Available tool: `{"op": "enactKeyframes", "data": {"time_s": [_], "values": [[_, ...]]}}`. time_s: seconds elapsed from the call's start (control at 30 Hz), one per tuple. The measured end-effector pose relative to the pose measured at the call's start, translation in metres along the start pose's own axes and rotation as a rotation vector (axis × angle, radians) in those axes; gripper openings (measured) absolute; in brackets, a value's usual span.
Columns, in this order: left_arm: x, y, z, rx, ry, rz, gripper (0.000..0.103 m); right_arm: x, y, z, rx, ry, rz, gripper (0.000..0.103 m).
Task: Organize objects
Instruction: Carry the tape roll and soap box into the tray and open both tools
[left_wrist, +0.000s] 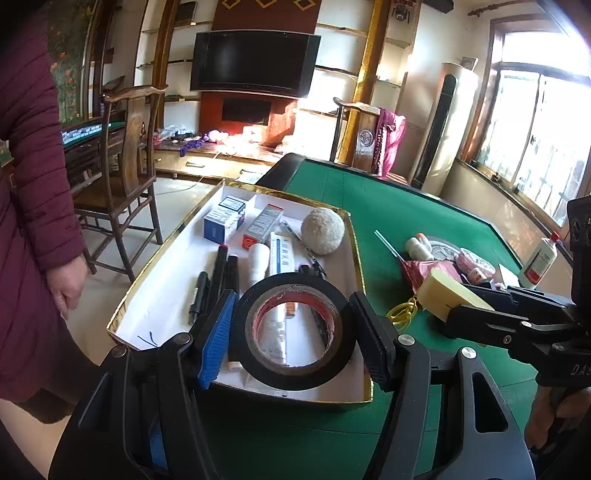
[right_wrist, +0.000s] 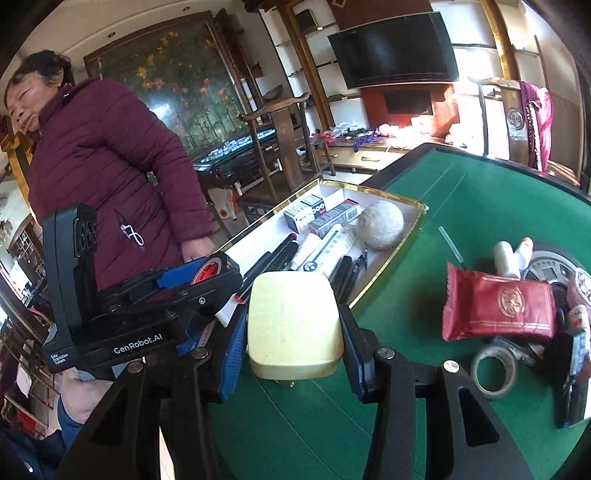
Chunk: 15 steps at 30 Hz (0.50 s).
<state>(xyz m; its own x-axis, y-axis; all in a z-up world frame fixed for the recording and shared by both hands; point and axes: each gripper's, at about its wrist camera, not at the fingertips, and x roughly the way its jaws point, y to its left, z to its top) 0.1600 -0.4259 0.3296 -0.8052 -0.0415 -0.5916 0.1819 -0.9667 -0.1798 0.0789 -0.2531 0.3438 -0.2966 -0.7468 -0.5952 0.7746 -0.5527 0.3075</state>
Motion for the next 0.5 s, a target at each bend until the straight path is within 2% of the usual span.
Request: {"op": "enactKeyframes", "data": {"time_s": [0.27, 0.5], "values": [[0.020, 0.040, 0.014, -0.032, 0.032, 0.068, 0.062, 0.036, 0.007, 0.017, 0.002, 0.027, 0.015, 0.047], [0.046, 0.066, 0.006, -0.070, 0.092, 0.090, 0.062, 0.081, 0.006, 0.013, 0.000, 0.087, -0.020, 0.047]]}}
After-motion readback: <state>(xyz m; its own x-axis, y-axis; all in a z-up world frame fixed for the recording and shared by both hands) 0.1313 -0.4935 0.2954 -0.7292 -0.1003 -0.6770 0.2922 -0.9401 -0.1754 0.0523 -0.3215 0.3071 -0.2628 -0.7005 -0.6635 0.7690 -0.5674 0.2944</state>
